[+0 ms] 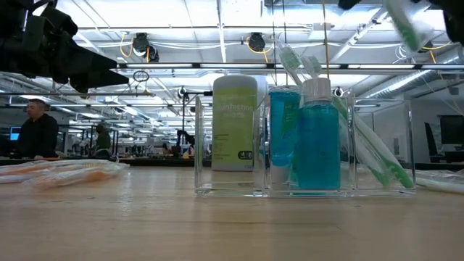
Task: Pick & Place toothbrushing station
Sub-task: Put the green toothbrush into the right section of the transparent organizer
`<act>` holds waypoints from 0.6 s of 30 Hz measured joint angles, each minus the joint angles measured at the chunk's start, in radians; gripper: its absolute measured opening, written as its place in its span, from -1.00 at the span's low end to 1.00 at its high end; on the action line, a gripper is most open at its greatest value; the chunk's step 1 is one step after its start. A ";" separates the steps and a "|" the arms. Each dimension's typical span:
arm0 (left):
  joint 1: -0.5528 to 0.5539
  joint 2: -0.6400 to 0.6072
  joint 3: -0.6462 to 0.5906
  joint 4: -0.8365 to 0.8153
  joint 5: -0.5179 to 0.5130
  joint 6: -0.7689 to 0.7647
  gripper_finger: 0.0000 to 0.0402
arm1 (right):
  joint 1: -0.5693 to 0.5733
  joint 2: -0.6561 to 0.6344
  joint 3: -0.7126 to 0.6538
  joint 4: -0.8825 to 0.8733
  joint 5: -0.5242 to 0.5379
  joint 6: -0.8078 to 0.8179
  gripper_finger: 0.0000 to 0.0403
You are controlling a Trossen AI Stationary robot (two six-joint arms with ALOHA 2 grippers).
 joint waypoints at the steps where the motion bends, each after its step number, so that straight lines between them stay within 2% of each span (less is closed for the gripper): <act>1: 0.000 0.000 0.000 0.000 0.000 0.000 0.12 | -0.008 0.022 0.000 0.016 0.000 0.002 -1.00; 10: 0.000 0.000 0.000 0.000 0.000 0.000 0.12 | -0.064 0.201 0.000 0.119 0.000 -0.006 -1.00; 15: 0.000 0.000 0.000 0.000 0.000 0.000 0.12 | -0.065 0.296 0.000 0.253 0.000 -0.005 -1.00; 18: 0.000 0.000 0.000 0.000 0.000 0.000 0.12 | -0.065 0.334 0.000 0.258 0.002 0.012 -1.00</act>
